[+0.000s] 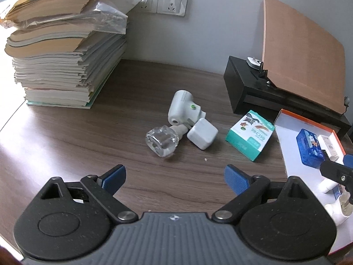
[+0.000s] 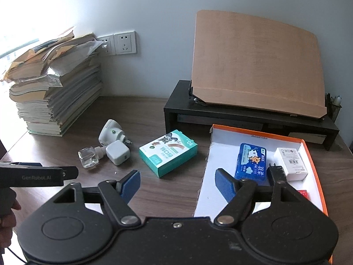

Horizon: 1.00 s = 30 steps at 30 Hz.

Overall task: Organize rigid objects
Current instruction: 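Move the left tool to the glass bulb while the right tool reaches the teal bandage box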

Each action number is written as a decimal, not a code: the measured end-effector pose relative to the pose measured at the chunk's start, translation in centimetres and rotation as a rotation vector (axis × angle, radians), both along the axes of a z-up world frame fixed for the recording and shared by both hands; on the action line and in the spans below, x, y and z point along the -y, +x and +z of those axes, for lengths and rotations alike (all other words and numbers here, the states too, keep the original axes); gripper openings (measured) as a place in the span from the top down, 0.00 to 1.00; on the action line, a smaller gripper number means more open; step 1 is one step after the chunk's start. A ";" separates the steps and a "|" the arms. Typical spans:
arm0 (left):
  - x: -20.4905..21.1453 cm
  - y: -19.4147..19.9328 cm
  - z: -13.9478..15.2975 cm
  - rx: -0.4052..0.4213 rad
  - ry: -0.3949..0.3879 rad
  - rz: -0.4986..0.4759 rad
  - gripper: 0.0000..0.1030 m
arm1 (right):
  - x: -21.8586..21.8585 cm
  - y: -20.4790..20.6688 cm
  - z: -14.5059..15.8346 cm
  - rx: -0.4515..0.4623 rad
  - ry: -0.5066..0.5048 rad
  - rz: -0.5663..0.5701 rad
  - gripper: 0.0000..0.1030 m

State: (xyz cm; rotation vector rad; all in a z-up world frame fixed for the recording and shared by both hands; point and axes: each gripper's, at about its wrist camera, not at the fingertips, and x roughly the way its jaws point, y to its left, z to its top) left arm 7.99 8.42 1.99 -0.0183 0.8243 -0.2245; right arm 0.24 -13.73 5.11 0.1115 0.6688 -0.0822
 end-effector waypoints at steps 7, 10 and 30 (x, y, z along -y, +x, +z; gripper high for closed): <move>-0.9 1.1 -0.9 0.000 0.015 -0.041 0.04 | -1.4 0.4 -0.4 -0.015 -0.003 -0.032 0.14; -1.4 1.8 -1.6 0.007 0.031 -0.062 0.04 | -1.8 0.4 -0.8 -0.027 0.002 -0.046 0.14; -0.5 9.1 -6.5 0.084 0.118 -0.325 0.11 | -2.2 0.8 -3.7 -0.115 0.046 -0.154 0.13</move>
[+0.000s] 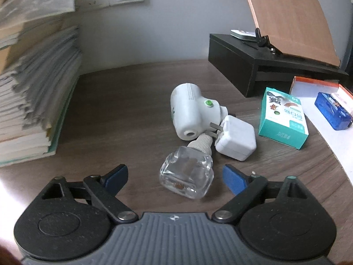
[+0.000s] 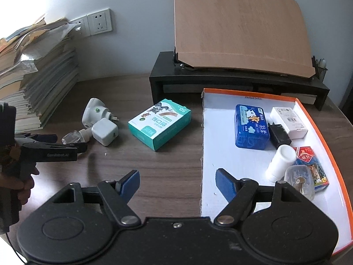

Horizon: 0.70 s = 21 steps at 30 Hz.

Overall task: Organize rigid objects
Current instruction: 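Move the left tool to the glass bulb while the right tool reaches the teal bandage box, then grasp the clear glass bulb with the left tool while the right tool grasps the teal bandage box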

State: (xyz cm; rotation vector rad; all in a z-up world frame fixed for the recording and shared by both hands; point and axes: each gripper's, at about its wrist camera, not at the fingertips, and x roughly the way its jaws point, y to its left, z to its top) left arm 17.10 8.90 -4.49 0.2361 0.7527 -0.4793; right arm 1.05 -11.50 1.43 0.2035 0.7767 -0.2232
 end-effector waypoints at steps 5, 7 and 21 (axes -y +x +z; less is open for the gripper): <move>0.7 0.3 -0.6 -0.003 0.003 -0.023 0.33 | 0.1 0.9 -0.6 -0.007 0.020 -0.010 0.13; 0.7 0.1 -0.5 0.007 -0.007 -0.007 0.49 | 0.1 1.4 -0.7 -0.008 0.026 -0.013 0.13; -1.8 -4.0 1.7 -0.052 -0.126 0.127 0.50 | 1.8 8.3 -1.5 -0.003 0.219 -0.110 0.12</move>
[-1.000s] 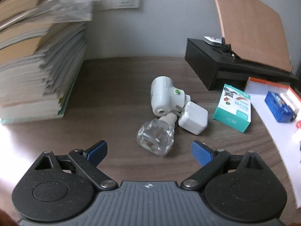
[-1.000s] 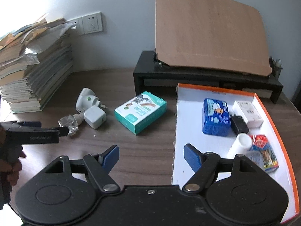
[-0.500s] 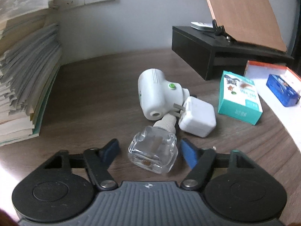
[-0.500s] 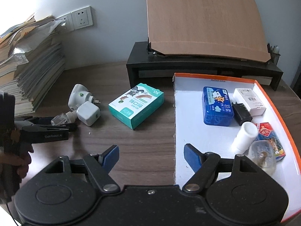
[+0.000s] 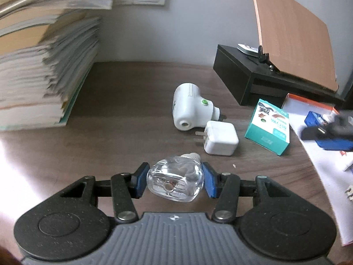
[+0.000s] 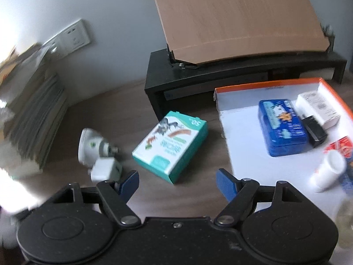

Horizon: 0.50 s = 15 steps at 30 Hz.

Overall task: Organize rigid objects
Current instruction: 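Grasp the clear glass bulb with the left tool while the right tool grasps the teal bandage box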

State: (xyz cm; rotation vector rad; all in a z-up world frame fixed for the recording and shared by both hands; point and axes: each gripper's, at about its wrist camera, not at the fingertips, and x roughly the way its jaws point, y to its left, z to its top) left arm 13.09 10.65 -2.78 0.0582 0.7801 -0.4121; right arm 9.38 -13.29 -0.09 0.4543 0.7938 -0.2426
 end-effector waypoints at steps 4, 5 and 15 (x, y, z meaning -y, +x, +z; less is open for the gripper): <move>-0.7 -1.4 0.7 -0.015 -0.037 0.039 0.50 | 0.2 3.2 -0.4 -0.022 0.030 -0.057 0.11; -0.9 -1.8 1.0 -0.017 -0.048 0.045 0.50 | 0.2 4.1 -0.5 -0.036 0.031 -0.088 0.11; -1.7 -3.5 1.9 -0.019 -0.079 0.114 0.50 | 0.3 10.8 -3.6 -0.208 0.063 -0.198 0.03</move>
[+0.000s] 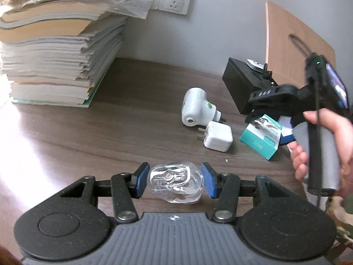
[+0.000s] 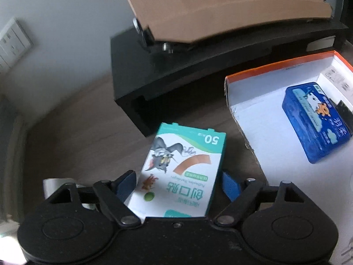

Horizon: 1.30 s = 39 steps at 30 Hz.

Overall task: Organize rigid objects
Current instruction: 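Grasp the clear glass bulb with the left tool while the right tool grasps the teal bandage box, then carry the glass bulb and teal bandage box over the white box with both tools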

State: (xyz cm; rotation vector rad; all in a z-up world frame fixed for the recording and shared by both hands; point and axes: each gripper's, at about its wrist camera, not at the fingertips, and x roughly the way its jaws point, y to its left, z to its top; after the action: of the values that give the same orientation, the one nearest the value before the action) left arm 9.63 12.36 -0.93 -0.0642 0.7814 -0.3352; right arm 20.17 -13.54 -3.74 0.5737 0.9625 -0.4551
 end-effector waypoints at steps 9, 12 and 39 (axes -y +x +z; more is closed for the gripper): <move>0.8 -0.8 0.8 0.023 -0.029 0.025 0.50 | -0.3 -3.3 1.5 0.047 -0.088 0.191 0.19; 1.7 -1.0 1.2 0.039 -0.029 0.027 0.50 | 0.0 -6.0 3.0 0.103 -0.110 0.239 0.19; 20.2 -7.2 7.3 0.128 -0.051 -0.174 0.50 | 14.5 -24.8 11.1 0.288 -0.330 0.237 0.19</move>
State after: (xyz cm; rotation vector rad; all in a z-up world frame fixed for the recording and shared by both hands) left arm 2.47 -7.79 6.39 -0.0224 0.6534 -0.5192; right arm -4.64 -28.03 7.32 0.2136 0.6514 -0.2993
